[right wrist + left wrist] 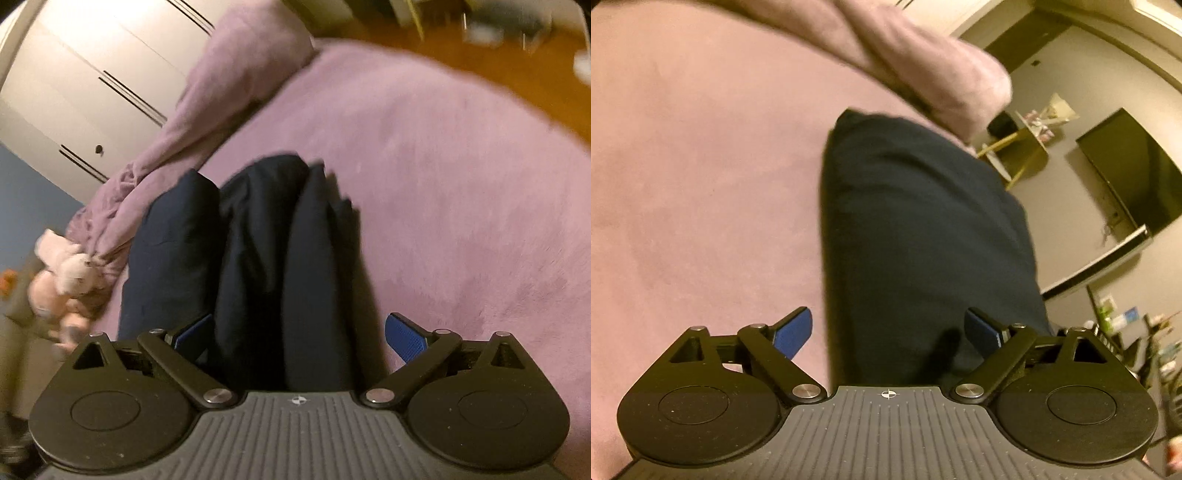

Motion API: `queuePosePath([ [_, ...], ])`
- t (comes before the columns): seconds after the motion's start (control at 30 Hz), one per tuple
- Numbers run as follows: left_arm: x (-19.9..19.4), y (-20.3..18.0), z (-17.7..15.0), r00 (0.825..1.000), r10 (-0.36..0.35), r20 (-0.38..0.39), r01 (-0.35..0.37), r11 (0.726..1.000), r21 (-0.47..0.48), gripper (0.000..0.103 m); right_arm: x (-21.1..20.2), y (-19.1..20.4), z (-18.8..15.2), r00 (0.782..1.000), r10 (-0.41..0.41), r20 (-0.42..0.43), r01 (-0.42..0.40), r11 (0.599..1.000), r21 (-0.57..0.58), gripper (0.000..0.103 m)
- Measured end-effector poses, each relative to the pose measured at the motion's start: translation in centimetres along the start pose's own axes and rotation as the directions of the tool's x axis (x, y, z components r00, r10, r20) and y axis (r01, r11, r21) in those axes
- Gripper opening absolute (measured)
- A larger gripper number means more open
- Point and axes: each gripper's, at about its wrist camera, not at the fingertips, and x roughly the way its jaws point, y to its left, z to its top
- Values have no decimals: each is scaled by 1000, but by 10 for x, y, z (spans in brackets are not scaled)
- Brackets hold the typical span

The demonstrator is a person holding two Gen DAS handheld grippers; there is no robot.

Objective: Fold large clothes

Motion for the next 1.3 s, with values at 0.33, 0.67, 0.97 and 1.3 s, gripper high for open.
queuePosePath([
  [0.33, 62, 27, 26, 983, -184, -23, 177, 967, -181, 95, 40, -28, 21, 963, 252, -97, -233, 957, 175, 99],
  [0.67, 60, 14, 38, 984, -176, -32, 170, 975, -143, 69, 41, -4, 15, 969, 221, -112, -219, 975, 32, 73],
  [0.97, 20, 4, 64, 987, -142, 71, 147, 986, -84, 60, 47, 41, 10, 956, 264, -131, -267, 964, -4, 70],
  [1.3, -53, 51, 94, 968, 100, 229, -75, 990, -116, 64, 139, 127, -16, 896, 348, -277, -363, 932, -4, 72],
])
